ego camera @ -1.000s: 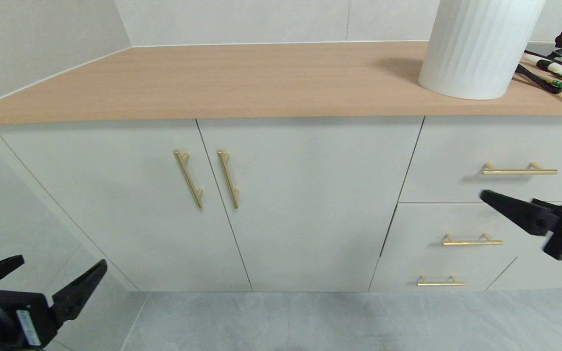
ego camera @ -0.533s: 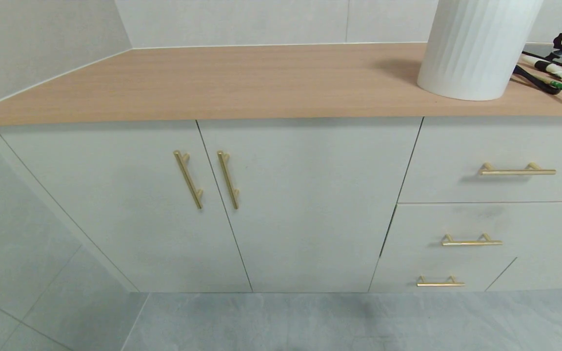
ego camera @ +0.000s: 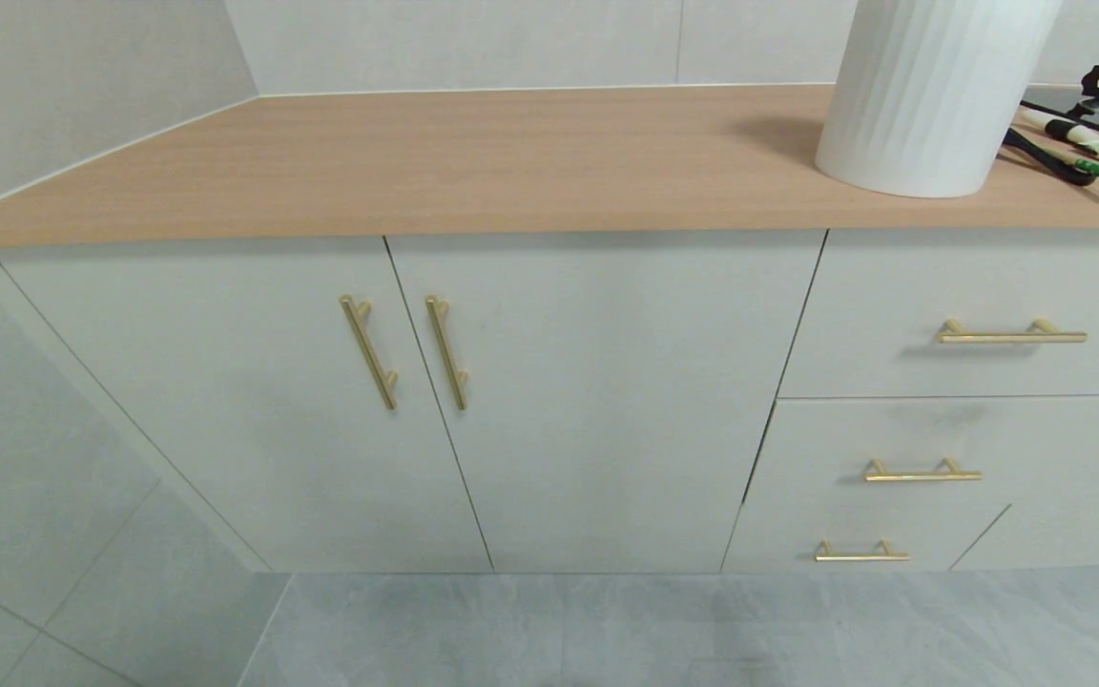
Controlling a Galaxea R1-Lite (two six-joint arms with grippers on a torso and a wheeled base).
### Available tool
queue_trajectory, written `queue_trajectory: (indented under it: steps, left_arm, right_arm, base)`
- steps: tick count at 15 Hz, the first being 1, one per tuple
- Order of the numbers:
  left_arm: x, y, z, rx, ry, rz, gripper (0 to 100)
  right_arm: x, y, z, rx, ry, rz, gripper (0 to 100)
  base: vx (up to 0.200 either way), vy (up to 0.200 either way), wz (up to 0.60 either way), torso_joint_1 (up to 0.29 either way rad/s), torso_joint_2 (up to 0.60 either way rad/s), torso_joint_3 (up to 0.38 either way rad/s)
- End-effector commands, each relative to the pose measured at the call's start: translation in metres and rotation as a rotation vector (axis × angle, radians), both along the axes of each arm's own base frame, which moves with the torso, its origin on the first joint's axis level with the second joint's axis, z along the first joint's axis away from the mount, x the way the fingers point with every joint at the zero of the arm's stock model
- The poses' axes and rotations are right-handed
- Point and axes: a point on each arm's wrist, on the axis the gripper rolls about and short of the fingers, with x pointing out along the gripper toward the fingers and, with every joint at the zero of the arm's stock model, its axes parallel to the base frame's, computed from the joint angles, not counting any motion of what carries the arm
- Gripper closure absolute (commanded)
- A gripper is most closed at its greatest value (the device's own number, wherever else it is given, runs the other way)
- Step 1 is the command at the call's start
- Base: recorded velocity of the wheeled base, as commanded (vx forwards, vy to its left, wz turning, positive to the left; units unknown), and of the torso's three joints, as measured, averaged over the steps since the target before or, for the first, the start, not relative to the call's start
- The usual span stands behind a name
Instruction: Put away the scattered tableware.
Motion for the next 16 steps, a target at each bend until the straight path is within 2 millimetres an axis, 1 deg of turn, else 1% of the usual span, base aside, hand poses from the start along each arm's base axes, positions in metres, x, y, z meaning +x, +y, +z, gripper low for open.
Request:
queue_trajectory:
  steps: [1,2,3,4,5,6,8,9,11,12,13,16]
  left_arm:
    - [-0.001,-0.002,-0.011,0.003,-0.023,0.079,0]
    - [-0.003,-0.003,-0.014,0.011,-0.030,0.095,0]
    - [-0.006,-0.005,-0.029,0.055,-0.024,0.106,0]
    - [0.000,-0.005,-0.041,0.068,0.015,0.107,0]
    - [0.003,-0.005,-0.049,0.069,0.021,0.101,0]
    - [0.008,-0.006,-0.061,0.073,0.040,0.071,0]
    - [0.009,-0.008,-0.063,0.032,0.049,-0.021,0]
    - [0.009,-0.008,-0.064,0.021,0.054,-0.044,0]
    - [0.009,-0.010,-0.067,0.029,0.080,-0.146,0]
    - [0.010,-0.012,-0.068,0.032,0.094,-0.212,0]
    - [0.010,-0.012,-0.069,0.035,0.097,-0.235,0]
    - [0.010,-0.012,-0.070,0.047,0.111,-0.238,0]
  right_arm:
    - [-0.008,0.005,-0.016,-0.008,-0.007,-0.066,0]
    - [-0.005,0.005,-0.022,-0.005,0.009,-0.068,0]
    - [-0.001,0.004,-0.034,0.009,0.029,-0.092,0]
    - [0.003,0.004,-0.042,0.016,0.046,-0.084,0]
    - [0.007,0.004,-0.050,0.017,0.062,-0.083,0]
    - [0.013,0.004,-0.063,0.010,0.087,-0.056,0]
    - [0.022,0.007,-0.081,-0.005,0.123,0.063,0]
    - [0.022,0.008,-0.083,-0.003,0.143,0.096,0]
    - [0.023,0.010,-0.086,-0.002,0.171,0.212,0]
    - [0.023,0.012,-0.091,-0.007,0.214,0.291,0]
    - [0.023,0.013,-0.092,-0.009,0.229,0.328,0]
    - [0.023,0.013,-0.091,0.001,0.218,0.335,0]
  base:
    - [0.000,0.000,0.00,0.000,0.00,0.000]
    - [0.000,0.000,0.00,0.000,0.00,0.000]
    - [0.000,0.000,0.00,0.000,0.00,0.000]
    - [0.000,0.000,0.00,0.000,0.00,0.000]
    - [0.000,0.000,0.00,0.000,0.00,0.000]
    - [0.000,0.000,0.00,0.000,0.00,0.000]
    - [0.000,0.000,0.00,0.000,0.00,0.000]
    - [0.000,0.000,0.00,0.000,0.00,0.000]
    - [0.000,0.000,0.00,0.000,0.00,0.000]
    - [0.000,0.000,0.00,0.000,0.00,0.000]
    - [0.000,0.000,0.00,0.000,0.00,0.000]
    - [0.000,0.000,0.00,0.000,0.00,0.000]
